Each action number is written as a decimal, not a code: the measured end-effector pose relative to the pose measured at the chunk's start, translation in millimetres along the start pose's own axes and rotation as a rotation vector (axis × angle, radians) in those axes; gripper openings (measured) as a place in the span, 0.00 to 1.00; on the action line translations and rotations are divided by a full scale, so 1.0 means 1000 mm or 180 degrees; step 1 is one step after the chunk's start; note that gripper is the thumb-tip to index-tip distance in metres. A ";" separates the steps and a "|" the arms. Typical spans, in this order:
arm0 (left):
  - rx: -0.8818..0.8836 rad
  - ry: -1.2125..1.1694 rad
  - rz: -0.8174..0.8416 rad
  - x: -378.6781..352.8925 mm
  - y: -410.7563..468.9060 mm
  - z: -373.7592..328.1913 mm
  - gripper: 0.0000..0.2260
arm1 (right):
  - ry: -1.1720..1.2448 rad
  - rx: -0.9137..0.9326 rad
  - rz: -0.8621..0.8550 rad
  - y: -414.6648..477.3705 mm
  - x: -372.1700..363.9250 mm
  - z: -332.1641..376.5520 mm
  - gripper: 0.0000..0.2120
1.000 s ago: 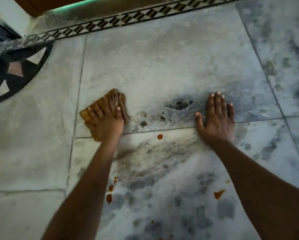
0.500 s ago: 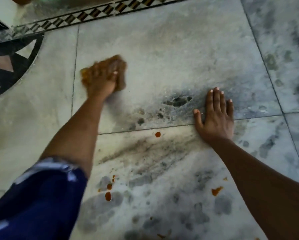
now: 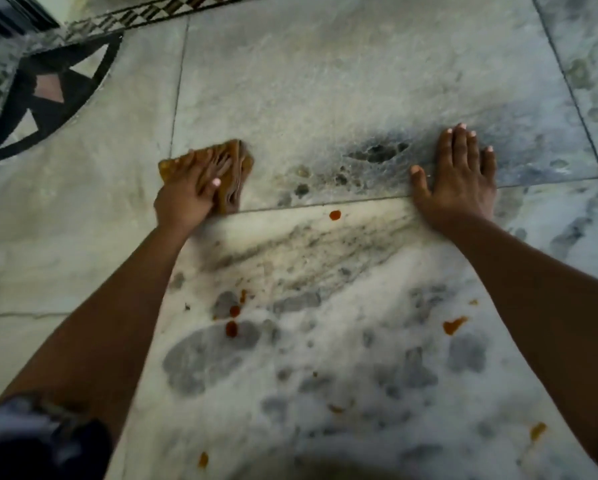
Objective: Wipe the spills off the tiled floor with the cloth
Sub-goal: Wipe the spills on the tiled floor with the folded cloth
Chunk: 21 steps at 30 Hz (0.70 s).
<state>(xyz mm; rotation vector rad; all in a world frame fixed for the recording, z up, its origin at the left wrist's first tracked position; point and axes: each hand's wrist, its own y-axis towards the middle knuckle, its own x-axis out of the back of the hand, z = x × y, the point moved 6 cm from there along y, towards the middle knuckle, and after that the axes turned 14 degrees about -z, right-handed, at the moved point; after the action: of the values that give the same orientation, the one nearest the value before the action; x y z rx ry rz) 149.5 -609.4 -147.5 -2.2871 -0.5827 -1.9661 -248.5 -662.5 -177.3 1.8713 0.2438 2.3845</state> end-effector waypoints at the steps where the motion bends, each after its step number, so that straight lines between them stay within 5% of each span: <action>1: 0.0139 0.0083 0.0043 0.002 -0.001 -0.002 0.24 | 0.0019 -0.0040 0.0130 -0.001 0.002 -0.001 0.35; 5: -0.0030 0.0279 0.0218 0.017 -0.047 -0.040 0.21 | 0.0011 -0.0017 0.0813 -0.014 0.015 0.009 0.34; 8: -0.0460 0.0235 0.0246 0.039 -0.094 -0.044 0.21 | 0.0101 0.0151 0.0786 -0.058 0.041 0.035 0.32; 17: 0.0169 0.0231 0.1187 0.047 -0.183 0.015 0.30 | -0.0091 0.0762 0.1091 -0.163 0.041 0.091 0.34; 21: -0.0336 0.0317 0.0819 0.056 -0.227 -0.008 0.32 | -0.0148 0.0557 0.1245 -0.172 0.021 0.104 0.37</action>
<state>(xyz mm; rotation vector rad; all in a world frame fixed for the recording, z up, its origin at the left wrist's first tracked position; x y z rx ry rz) 73.9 -388.2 -135.5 -2.1756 -0.1693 -2.0112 -156.1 -482.9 -165.3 2.2300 0.0901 2.6326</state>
